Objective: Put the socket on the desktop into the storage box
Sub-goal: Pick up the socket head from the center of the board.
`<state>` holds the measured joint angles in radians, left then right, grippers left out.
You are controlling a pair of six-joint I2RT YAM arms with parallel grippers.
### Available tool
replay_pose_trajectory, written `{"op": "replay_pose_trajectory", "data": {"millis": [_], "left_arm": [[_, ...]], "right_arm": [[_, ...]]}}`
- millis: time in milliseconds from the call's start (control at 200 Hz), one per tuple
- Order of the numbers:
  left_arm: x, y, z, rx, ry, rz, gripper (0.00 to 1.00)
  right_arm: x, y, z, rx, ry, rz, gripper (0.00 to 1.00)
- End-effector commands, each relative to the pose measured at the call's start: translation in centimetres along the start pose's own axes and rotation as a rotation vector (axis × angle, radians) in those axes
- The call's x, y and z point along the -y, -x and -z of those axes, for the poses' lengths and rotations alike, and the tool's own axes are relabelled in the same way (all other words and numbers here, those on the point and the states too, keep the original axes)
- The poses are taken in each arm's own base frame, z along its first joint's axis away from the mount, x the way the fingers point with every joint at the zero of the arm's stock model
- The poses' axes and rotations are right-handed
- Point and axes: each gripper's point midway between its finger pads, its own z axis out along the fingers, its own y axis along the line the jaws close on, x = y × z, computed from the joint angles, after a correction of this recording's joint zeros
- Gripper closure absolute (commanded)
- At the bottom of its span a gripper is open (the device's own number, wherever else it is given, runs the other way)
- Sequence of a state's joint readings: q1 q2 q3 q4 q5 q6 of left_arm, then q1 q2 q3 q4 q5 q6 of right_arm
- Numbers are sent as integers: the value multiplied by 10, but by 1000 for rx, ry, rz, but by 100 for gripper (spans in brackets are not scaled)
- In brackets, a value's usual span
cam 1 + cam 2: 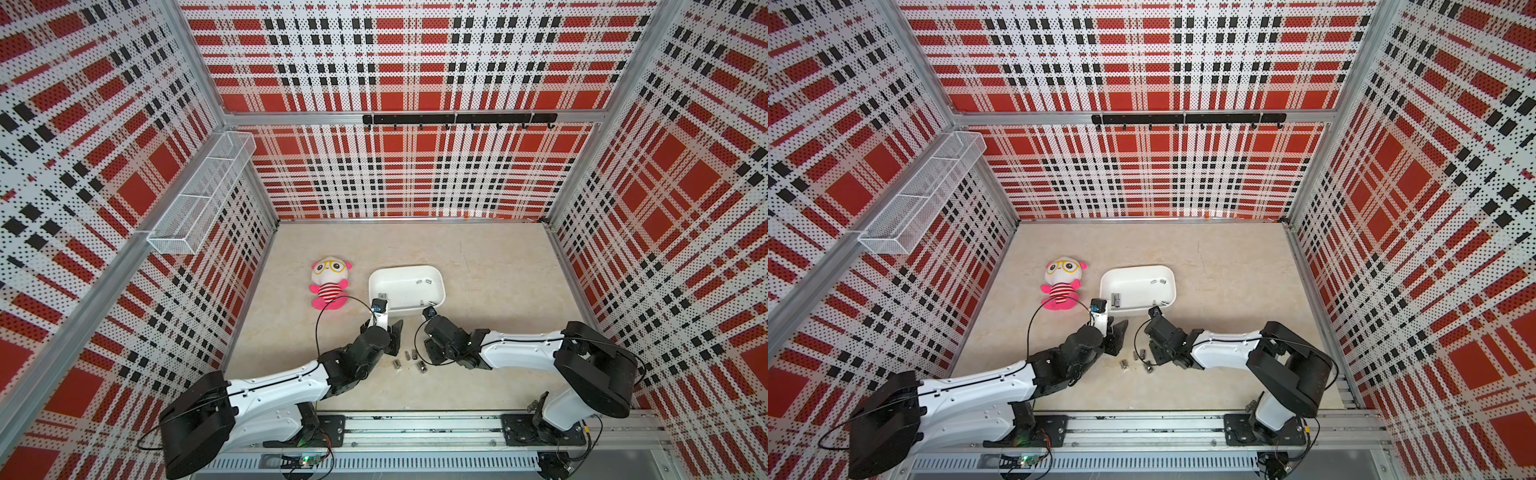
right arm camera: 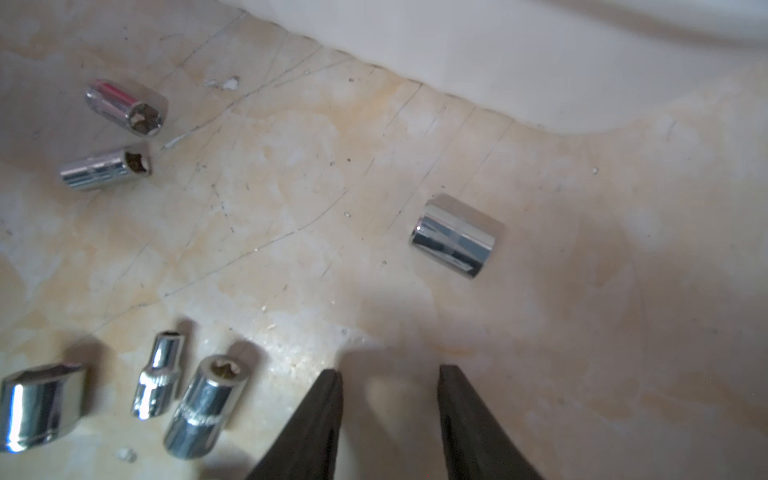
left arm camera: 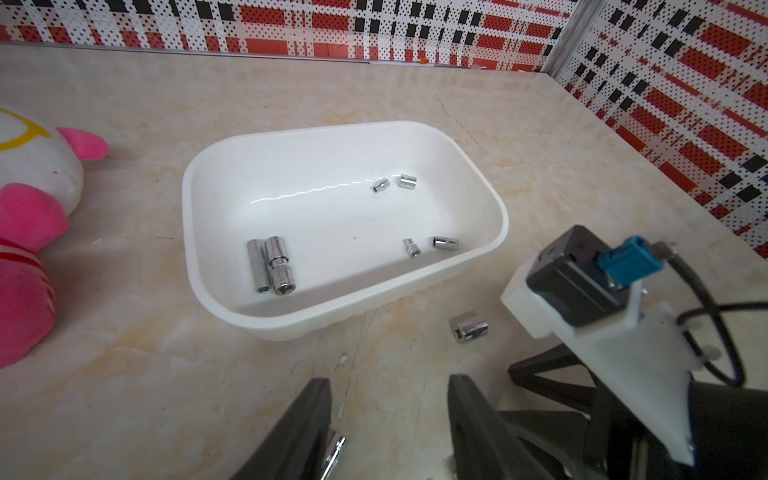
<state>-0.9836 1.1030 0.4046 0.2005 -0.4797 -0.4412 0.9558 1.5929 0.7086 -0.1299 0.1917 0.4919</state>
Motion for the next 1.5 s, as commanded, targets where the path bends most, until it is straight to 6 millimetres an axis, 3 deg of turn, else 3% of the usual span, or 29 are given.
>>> {"op": "replay_pose_trajectory", "data": {"millis": [0,145,331,626,1498], "left_arm": [[3,11,3,29,2,7,49],[1,12,3,34,10,7,49],[0,13,4,41,14,10,49],[-3,15,7,56,18,23,49],[0,15,6,52,3,27,49]], "right_arm": [[7,-14,-7,-92,-11,-34,55],[10,3,-11,-73,-43,-112,55],[28,11,-16,-45,-147,-175,54],[40,27,-22,11,-221,-231,55],[37,39,-46,28,-174,-237,57]]}}
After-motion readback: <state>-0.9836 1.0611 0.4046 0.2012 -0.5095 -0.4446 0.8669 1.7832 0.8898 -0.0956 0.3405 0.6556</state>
